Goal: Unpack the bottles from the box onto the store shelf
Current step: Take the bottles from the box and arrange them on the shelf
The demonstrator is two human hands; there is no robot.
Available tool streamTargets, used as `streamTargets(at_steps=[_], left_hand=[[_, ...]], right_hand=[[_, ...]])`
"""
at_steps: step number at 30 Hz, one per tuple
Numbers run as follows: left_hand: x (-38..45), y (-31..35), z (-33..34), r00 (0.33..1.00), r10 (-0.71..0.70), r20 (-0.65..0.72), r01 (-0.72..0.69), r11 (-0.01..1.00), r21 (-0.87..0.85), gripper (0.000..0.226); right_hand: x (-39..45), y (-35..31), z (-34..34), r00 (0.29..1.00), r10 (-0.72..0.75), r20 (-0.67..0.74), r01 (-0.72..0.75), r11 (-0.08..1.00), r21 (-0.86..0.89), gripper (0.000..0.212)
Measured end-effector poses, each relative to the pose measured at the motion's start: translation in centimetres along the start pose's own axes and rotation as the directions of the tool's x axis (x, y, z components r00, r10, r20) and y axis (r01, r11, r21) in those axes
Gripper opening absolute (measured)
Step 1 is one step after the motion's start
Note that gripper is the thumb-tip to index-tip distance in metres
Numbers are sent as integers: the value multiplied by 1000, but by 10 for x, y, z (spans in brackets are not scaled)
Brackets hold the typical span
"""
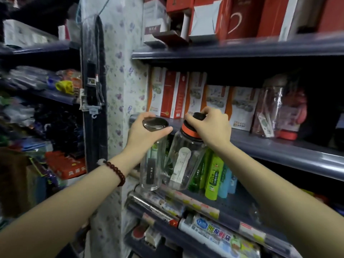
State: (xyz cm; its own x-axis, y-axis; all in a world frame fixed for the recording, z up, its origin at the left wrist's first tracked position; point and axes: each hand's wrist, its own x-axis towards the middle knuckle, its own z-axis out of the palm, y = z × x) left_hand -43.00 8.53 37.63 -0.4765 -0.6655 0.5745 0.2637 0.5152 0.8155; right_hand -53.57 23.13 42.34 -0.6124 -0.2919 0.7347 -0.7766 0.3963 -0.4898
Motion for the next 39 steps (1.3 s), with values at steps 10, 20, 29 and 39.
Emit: streamTargets(at_steps=[10, 20, 29, 39], left_hand=[[58, 72, 8, 976, 219, 0, -219, 976, 14, 62], [81, 136, 49, 907, 420, 18, -420, 907, 0, 62], [82, 142, 112, 846, 524, 97, -530, 846, 53, 62], [102, 126, 159, 811, 541, 221, -567, 821, 71, 63]], right_hand=[[47, -23, -52, 983, 7, -184, 10, 996, 92, 39], [77, -16, -85, 920, 48, -389, 16, 987, 159, 40], [97, 40, -105, 885, 166, -434, -72, 972, 225, 39], [128, 68, -114, 887, 222, -406, -186, 974, 128, 43]])
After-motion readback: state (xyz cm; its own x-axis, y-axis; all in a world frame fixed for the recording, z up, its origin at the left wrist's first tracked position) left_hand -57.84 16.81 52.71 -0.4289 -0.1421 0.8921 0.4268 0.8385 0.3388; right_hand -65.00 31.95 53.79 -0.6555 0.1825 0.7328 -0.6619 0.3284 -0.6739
